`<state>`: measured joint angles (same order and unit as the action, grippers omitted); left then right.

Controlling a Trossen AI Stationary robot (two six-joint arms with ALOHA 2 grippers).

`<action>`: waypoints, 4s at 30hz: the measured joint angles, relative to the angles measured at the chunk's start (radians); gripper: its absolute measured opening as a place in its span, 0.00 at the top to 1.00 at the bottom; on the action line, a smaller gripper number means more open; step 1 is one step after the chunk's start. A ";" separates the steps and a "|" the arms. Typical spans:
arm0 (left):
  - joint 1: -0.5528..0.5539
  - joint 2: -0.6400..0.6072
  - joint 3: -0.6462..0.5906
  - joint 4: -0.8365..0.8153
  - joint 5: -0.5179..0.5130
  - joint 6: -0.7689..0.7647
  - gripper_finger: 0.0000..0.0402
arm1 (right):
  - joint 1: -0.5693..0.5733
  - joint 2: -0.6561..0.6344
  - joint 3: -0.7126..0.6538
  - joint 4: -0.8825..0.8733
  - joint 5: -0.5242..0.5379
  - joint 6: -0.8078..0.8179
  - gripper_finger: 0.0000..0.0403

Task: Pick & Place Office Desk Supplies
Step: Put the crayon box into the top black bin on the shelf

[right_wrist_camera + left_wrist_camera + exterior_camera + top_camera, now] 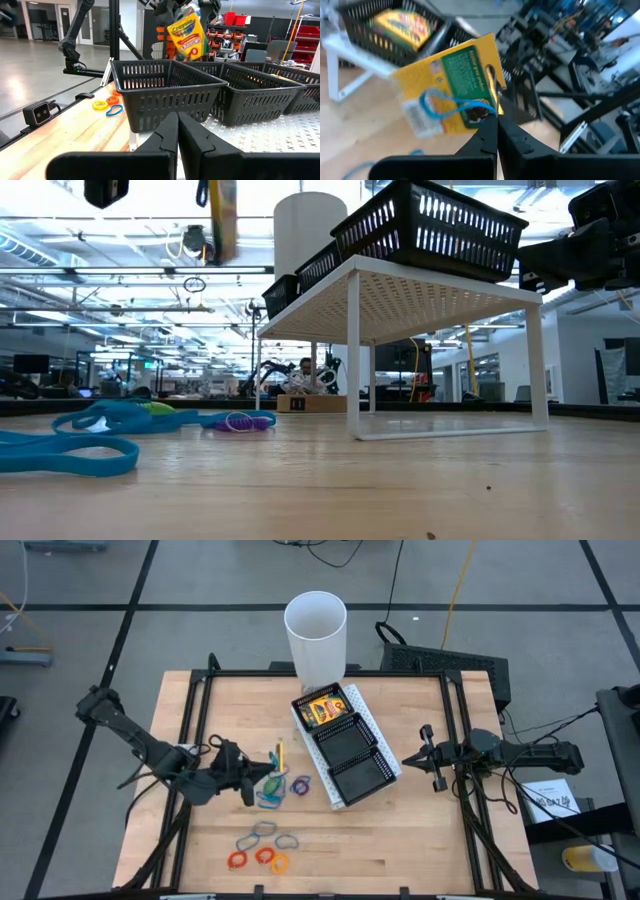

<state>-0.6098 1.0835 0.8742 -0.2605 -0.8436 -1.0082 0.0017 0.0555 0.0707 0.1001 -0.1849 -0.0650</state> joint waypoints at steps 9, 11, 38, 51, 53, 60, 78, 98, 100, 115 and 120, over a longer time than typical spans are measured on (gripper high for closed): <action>0.000 0.005 0.000 -0.175 0.046 -0.137 1.00 | 0.000 0.000 0.000 0.000 0.000 0.000 1.00; 0.000 0.032 0.000 -0.259 0.080 -0.239 1.00 | 0.000 0.000 0.000 0.000 0.000 0.000 1.00; -0.044 0.476 0.000 -0.161 0.448 -0.653 1.00 | 0.000 0.000 0.000 0.000 0.000 0.000 1.00; -0.039 0.495 0.000 -0.158 0.488 -0.655 0.93 | 0.000 0.000 0.000 0.000 0.000 0.000 1.00; -0.034 0.495 0.000 -0.157 0.487 -0.656 0.89 | 0.000 0.000 0.000 0.000 0.000 0.000 1.00; -0.006 0.495 0.000 -0.180 0.484 -0.650 0.70 | 0.000 0.000 0.000 0.000 0.000 0.000 1.00; 0.073 0.502 0.000 -0.242 0.529 -0.650 0.54 | 0.000 0.000 0.000 0.000 0.000 0.000 1.00; 0.106 0.574 0.000 -0.125 0.582 -0.568 0.54 | 0.000 0.000 0.000 0.000 0.000 0.000 1.00; 0.106 0.574 0.000 -0.116 0.582 -0.558 0.54 | 0.000 0.000 0.000 0.000 0.000 0.000 1.00; 0.106 0.574 0.000 -0.149 0.585 -0.558 0.68 | 0.000 0.000 0.000 0.000 0.000 0.000 1.00; 0.106 0.574 0.000 -0.158 0.585 -0.558 0.83 | 0.000 0.000 0.000 0.000 0.000 0.000 1.00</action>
<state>-0.5041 1.6577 0.8742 -0.4180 -0.2588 -1.5658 0.0016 0.0551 0.0705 0.1004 -0.1849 -0.0650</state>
